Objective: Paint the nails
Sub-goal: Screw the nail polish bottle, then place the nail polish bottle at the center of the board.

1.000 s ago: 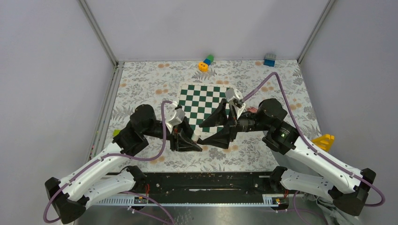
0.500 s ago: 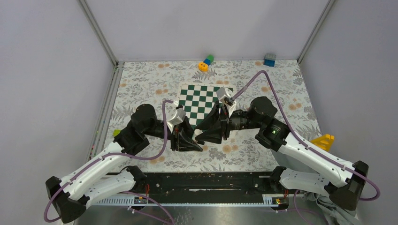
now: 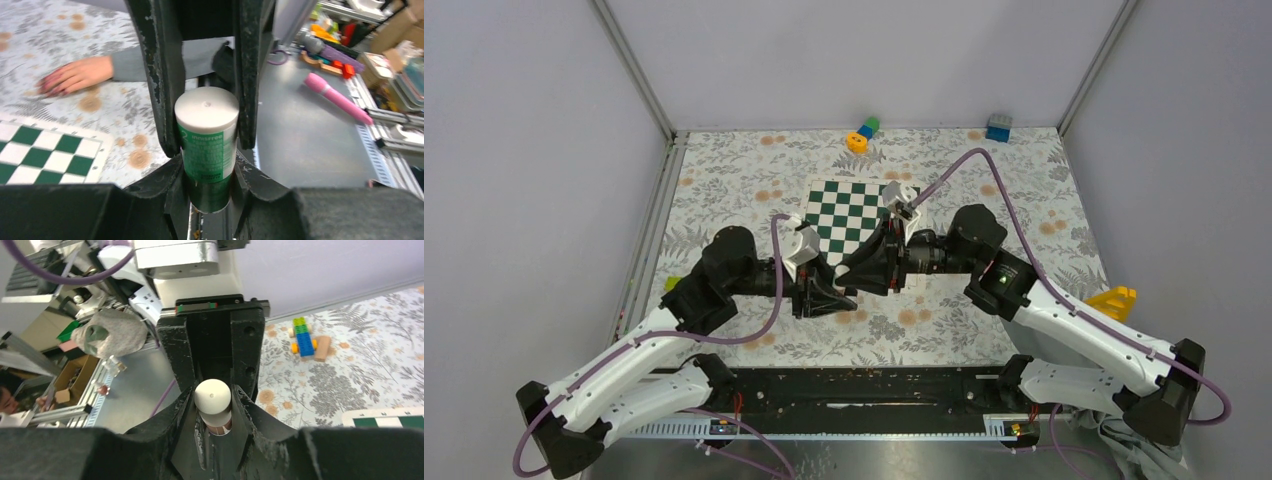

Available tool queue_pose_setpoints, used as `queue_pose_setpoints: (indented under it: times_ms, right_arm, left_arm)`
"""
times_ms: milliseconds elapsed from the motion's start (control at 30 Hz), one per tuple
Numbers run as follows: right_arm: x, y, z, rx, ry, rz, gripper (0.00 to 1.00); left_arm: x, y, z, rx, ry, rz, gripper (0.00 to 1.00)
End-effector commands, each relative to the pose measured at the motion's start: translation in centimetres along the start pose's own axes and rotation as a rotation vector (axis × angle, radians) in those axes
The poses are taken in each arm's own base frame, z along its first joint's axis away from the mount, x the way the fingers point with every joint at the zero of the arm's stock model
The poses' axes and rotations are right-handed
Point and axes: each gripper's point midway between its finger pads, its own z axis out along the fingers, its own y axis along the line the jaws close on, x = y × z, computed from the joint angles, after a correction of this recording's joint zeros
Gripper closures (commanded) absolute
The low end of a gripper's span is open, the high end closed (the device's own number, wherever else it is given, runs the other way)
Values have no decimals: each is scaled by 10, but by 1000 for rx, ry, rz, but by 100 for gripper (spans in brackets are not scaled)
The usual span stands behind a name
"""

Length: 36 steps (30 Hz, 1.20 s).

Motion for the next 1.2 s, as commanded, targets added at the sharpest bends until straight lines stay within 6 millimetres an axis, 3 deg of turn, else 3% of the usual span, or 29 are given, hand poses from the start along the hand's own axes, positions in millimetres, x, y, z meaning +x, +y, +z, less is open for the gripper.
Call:
queue_pose_setpoints:
  times_ms: [0,167,367,467,600,933,1167]
  right_arm:
    - [-10,-13,3,109,-19,64,100]
    - [2,-48,5,281,-17,131,100]
    - [6,-70,-1,424,-23,187,100]
    - [-2,-70,-5,452,-50,191,69]
    - [-10,-70,-8,469,-80,202,52]
    - [-15,-72,-1,484,-90,220,43]
    - [-21,-84,7,524,-95,243,45]
  left_arm:
    - [-19,63,-16,-381,-45,52,100]
    - [-15,97,-38,-612,-32,69,100]
    - [-11,103,-41,-642,-8,89,100]
    - [-10,100,-38,-618,-3,100,100]
    - [-8,99,-36,-608,5,101,100]
    - [-6,100,-35,-605,14,95,100]
    - [-7,98,-34,-598,13,98,100]
